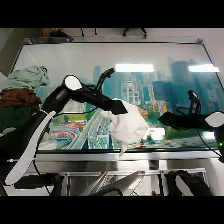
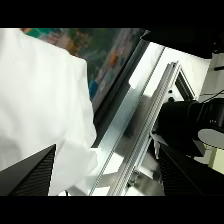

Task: Fold the shirts.

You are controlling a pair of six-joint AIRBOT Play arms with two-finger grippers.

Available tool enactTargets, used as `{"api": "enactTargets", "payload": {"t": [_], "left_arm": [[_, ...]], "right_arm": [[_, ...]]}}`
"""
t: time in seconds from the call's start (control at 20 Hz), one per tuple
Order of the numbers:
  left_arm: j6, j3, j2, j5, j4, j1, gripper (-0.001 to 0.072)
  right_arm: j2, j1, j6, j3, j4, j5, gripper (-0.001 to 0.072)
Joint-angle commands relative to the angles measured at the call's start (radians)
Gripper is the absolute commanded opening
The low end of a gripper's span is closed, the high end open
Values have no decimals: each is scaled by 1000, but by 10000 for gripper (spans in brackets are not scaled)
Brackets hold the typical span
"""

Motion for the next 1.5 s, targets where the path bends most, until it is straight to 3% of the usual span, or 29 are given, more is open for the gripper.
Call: {"api": "enactTargets", "payload": {"t": [0.0, 0.1, 0.2, 0.4, 0.7, 0.85, 0.9, 0.95, 1.0, 1.05, 1.1, 1.15, 1.45], "left_arm": [[-26, -81, 3, -114, 18, 93, 696], [-25, -179, 3, -95, 56, 133, 696], [-23, -264, -3, 13, 80, 178, 696], [-23, -313, -81, 200, 68, 267, 696], [-24, -91, -303, 183, 69, 220, 696], [-30, 29, -402, 166, 67, 169, 696], [-35, 68, -430, 154, 68, 151, 695], [-35, 103, -452, 146, 68, 134, 687], [-35, 130, -468, 140, 68, 121, 548], [-35, 157, -482, 127, 69, 111, 356], [-35, 187, -493, 106, 69, 102, 90], [-33, 209, -495, 91, 70, 97, 19], [-49, 333, -372, -11, 71, 139, 18]], "right_arm": [[-72, -4, -27, 1, 28, 12, 527], [-134, 1, -115, 1, 158, 60, 527], [-172, 35, -206, 0, 253, 79, 526], [-238, 157, -206, -1, 263, 23, 526], [-416, 367, -222, -1, 337, -209, 524], [-491, 403, -362, -1, 520, -242, 519], [-504, 403, -402, -1, 570, -243, 501], [-509, 403, -437, -1, 603, -243, 387], [-508, 402, -462, 0, 619, -242, 224], [-507, 402, -469, 2, 626, -242, 111], [-504, 401, -469, 3, 626, -242, 36], [-497, 397, -469, 3, 626, -242, 16], [-382, 265, -476, 68, 631, -139, 15]]}}
